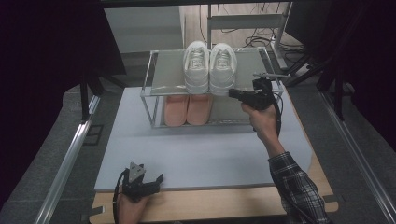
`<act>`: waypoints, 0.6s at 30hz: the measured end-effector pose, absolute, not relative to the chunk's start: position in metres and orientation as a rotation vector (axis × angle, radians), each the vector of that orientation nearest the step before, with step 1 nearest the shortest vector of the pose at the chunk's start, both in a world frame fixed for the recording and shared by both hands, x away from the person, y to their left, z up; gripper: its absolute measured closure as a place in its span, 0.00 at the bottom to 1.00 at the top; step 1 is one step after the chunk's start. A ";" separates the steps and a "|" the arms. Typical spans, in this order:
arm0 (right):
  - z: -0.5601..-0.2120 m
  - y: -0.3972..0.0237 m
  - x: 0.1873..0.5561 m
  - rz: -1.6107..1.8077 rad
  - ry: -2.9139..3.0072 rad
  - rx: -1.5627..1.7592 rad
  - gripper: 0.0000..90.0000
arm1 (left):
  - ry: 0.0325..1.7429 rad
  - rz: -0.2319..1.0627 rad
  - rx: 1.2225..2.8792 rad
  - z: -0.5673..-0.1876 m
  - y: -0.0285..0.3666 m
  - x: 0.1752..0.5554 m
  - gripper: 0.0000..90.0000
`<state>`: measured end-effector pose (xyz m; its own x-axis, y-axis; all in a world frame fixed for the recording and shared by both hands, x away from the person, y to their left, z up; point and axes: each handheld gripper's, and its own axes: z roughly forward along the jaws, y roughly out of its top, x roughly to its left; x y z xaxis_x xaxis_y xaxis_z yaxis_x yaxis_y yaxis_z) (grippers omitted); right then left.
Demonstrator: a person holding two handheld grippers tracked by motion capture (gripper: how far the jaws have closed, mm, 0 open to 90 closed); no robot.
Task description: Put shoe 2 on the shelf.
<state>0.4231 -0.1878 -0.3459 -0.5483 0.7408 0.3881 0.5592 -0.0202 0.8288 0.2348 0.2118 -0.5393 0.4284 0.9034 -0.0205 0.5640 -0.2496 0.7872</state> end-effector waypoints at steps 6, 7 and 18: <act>-0.345 -0.190 0.420 1.612 2.086 1.392 0.92 | 1.240 0.579 1.936 -0.539 0.212 0.235 0.13; -0.345 -0.190 0.419 1.610 2.088 1.386 0.92 | 1.240 0.579 1.936 -0.539 0.212 0.235 0.13; -0.341 -0.191 0.408 1.562 2.121 1.327 0.83 | 1.240 0.579 1.937 -0.539 0.212 0.235 0.13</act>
<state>0.4079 -0.1913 -0.3409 -0.5803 0.7423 0.3350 0.5404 0.0432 0.8403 0.2348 0.2117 -0.5393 0.4281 0.9035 -0.0215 0.5637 -0.2483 0.7878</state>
